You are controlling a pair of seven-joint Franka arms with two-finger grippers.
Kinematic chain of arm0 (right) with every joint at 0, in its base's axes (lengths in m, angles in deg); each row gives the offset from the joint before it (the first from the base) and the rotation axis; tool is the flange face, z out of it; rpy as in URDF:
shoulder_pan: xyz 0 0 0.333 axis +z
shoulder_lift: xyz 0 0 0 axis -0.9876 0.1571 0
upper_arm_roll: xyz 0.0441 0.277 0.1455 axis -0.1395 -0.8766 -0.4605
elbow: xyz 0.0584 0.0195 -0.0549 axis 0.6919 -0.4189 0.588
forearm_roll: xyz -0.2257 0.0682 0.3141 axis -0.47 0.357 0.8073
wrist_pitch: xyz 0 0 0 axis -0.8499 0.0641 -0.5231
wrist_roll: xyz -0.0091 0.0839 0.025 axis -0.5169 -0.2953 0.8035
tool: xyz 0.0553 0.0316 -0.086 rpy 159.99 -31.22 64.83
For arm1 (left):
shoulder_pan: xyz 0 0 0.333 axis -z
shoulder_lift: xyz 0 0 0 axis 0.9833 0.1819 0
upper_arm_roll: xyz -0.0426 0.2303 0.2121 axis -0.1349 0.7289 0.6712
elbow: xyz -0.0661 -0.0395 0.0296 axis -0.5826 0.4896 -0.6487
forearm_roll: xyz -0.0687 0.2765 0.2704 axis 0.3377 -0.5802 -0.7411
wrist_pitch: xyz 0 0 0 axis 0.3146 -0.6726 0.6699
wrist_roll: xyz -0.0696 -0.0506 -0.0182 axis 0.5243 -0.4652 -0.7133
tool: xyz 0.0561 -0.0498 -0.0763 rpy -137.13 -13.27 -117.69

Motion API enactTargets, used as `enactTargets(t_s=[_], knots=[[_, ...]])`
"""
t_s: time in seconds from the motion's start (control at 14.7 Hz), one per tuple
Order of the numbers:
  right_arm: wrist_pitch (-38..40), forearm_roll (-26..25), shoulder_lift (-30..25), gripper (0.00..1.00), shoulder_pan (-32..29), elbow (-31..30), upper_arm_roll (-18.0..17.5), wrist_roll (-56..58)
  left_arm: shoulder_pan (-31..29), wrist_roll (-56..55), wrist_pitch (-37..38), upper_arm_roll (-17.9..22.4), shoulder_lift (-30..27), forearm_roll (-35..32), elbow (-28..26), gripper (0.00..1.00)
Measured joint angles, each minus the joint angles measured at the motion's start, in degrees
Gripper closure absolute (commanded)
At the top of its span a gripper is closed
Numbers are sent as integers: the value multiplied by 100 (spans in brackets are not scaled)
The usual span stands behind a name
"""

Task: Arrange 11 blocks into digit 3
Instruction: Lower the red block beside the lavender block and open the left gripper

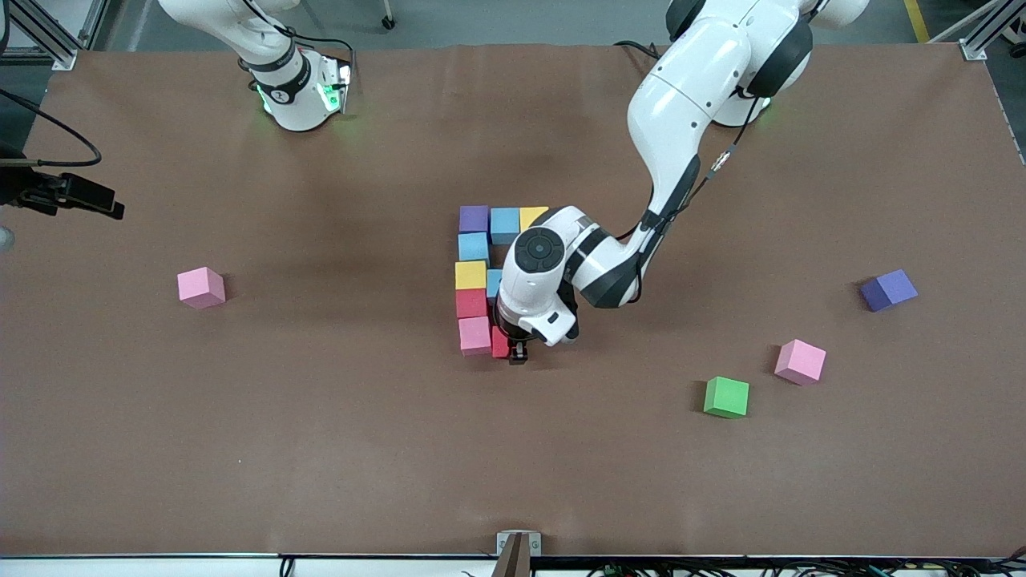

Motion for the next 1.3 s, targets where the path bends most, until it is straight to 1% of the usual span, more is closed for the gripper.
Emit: enactTargets(t_s=[0.61, 1.02, 1.3], knots=[[-316, -10, -12, 0, 8, 60, -39, 0, 20, 0, -1, 0, 9, 0, -7, 87], [-581, -10, -41, 0, 149, 166, -65, 0, 29, 0, -12, 0, 10, 0, -8, 87], [-738, -10, -44, 0, 205, 172, -67, 0, 37, 0, -209, 0, 39, 0, -11, 87]])
